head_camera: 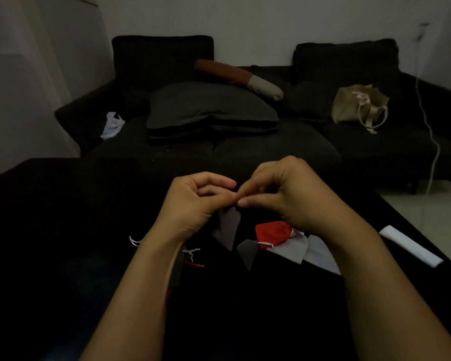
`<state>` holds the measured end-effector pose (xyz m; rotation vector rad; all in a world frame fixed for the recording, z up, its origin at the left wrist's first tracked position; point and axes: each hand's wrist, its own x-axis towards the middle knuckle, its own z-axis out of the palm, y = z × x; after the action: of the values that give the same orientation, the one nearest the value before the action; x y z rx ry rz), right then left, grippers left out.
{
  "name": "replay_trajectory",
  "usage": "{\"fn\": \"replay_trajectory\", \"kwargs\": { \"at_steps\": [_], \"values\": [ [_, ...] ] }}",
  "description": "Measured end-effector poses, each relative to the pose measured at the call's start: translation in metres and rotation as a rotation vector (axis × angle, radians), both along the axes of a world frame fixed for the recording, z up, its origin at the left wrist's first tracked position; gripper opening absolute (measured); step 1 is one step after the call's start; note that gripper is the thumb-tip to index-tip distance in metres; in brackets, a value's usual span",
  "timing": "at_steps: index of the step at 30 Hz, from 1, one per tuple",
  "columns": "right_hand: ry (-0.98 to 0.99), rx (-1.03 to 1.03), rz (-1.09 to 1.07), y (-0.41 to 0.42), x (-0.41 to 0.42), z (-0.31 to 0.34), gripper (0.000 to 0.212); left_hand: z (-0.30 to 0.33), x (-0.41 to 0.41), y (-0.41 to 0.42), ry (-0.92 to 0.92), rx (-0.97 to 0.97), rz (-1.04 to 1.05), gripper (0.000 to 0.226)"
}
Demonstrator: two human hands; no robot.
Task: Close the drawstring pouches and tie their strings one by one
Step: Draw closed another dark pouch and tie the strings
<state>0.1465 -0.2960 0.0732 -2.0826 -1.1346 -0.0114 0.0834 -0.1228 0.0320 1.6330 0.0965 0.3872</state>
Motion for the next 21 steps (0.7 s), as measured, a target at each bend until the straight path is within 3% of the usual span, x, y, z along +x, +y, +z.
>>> {"fn": "replay_trajectory", "kwargs": {
  "at_steps": [4,12,21],
  "values": [
    [-0.016,0.067,-0.055,0.002,0.000,-0.004,0.015,0.002,-0.003,0.001,0.009,0.070,-0.138,0.024],
    [0.361,0.235,-0.023,-0.007,0.000,-0.006,0.013,0.004,-0.006,-0.001,-0.032,0.036,-0.236,0.040],
    [0.553,0.370,-0.098,-0.005,0.002,-0.011,0.008,-0.001,0.000,-0.006,-0.133,0.021,-0.146,0.023]
  ]
}}
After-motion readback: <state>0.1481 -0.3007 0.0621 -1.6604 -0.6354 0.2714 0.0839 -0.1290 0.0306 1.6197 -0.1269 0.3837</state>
